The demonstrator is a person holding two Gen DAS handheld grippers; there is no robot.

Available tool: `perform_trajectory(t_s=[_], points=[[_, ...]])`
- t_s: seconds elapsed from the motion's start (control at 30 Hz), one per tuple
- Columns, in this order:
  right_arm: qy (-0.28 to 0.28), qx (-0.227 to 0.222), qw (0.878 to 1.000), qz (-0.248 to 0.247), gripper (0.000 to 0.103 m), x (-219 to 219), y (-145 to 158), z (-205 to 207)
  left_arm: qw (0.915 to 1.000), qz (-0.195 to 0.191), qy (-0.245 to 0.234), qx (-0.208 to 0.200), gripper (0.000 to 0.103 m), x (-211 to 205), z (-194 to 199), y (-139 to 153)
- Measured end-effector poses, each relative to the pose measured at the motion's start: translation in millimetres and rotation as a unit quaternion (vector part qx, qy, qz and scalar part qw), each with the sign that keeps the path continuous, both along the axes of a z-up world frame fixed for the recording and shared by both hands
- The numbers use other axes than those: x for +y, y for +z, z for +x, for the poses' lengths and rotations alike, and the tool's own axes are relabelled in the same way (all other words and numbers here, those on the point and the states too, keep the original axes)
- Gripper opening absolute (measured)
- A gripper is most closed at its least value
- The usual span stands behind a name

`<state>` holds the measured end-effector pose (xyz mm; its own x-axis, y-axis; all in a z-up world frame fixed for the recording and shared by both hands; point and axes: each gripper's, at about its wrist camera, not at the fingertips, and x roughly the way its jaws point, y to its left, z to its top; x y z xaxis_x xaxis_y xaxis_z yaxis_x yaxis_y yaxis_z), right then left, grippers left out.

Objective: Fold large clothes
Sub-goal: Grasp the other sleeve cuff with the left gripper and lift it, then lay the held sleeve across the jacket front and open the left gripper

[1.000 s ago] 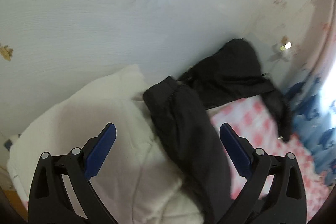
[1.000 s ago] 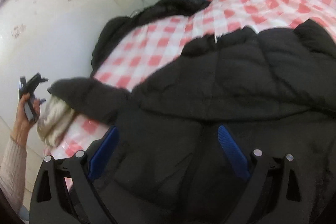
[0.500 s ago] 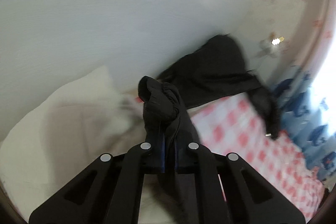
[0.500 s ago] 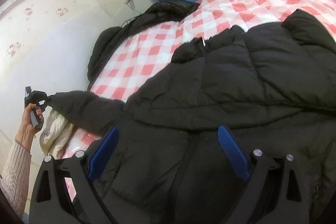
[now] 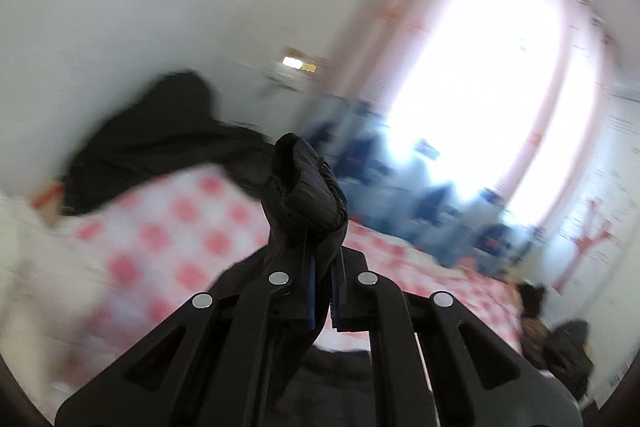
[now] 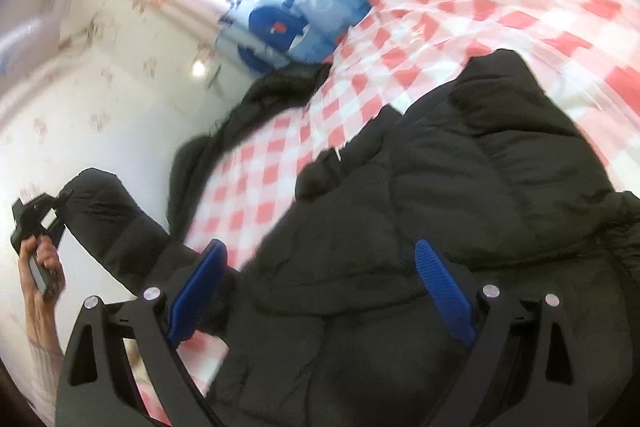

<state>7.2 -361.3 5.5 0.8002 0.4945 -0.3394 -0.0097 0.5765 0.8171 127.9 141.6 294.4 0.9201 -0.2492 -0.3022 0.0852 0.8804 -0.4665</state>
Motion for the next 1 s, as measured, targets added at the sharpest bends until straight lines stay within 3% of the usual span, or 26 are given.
perform_trajectory(t_s=[0.13,0.23,0.37,0.57,0.67,0.77,0.83,1.0], points=[[-0.028,0.009,0.998,0.056,0.091,-27.7,-8.3,-3.6,0.9962,-0.001,-0.087,-0.002,0.004,-90.2,7.9,-17.7],[-0.049,0.017,0.994,0.095,0.091,-46.1,-18.1,-6.9,0.9898,0.0,-0.142,0.01,0.004,-153.0,7.6,-47.1],[-0.074,0.026,0.987,0.139,0.091,-69.2,-29.9,-12.3,0.9775,0.007,-0.204,0.053,0.004,-227.6,11.6,-110.9],[-0.107,0.02,0.978,0.179,0.091,-96.4,-35.0,-23.8,0.9499,0.051,-0.276,0.138,0.004,-333.8,15.3,-246.7],[-0.115,0.019,0.974,0.194,0.091,-105.6,-37.6,-27.8,0.9312,0.072,-0.307,0.182,0.004,-358.9,17.7,-302.3],[-0.113,0.024,0.971,0.209,0.091,-109.9,-42.1,-26.9,0.8992,0.098,-0.342,0.255,0.008,-380.8,18.8,-356.2],[-0.106,0.029,0.97,0.218,0.091,-110.1,-45.5,-23.9,0.8924,0.102,-0.345,0.272,0.009,-377.8,18.1,-366.3],[-0.076,0.032,0.971,0.223,0.091,-101.6,-47.4,-11.6,0.8708,0.099,-0.373,0.305,0.015,-356.4,17.6,-352.3]])
